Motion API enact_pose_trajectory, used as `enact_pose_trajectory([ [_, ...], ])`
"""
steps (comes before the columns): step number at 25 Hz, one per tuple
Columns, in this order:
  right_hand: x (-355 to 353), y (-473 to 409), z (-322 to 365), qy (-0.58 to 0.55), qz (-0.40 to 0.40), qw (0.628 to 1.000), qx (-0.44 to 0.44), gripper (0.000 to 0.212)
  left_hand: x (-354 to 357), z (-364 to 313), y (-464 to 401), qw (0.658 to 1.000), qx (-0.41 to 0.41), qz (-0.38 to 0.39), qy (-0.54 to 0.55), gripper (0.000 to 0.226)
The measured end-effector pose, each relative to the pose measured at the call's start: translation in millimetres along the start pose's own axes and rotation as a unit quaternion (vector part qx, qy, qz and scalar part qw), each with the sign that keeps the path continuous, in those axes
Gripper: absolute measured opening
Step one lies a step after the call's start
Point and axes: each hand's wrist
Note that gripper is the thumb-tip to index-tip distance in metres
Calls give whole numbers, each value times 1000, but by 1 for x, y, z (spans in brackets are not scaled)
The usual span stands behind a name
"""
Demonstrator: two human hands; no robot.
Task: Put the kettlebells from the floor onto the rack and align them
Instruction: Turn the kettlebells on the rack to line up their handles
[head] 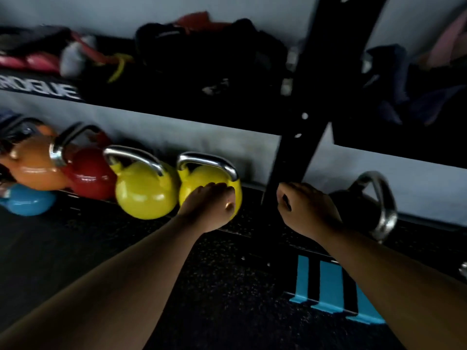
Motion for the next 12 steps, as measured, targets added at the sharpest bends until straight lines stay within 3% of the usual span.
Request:
enact_pose_trajectory([
  [7,41,-58,102,-6,-14,998,67,26,-32,117,-15,988,-107,-111,-16,30],
  [12,89,-100,111,26,10,997,78,44,3,123,-45,982,-168,-82,27,49],
])
Point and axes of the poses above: each hand's wrist, its own y-axis away from the middle knuckle, its own x-axis out of the palm, z = x × y, and after that the axes turned 15 degrees about -z, right-handed
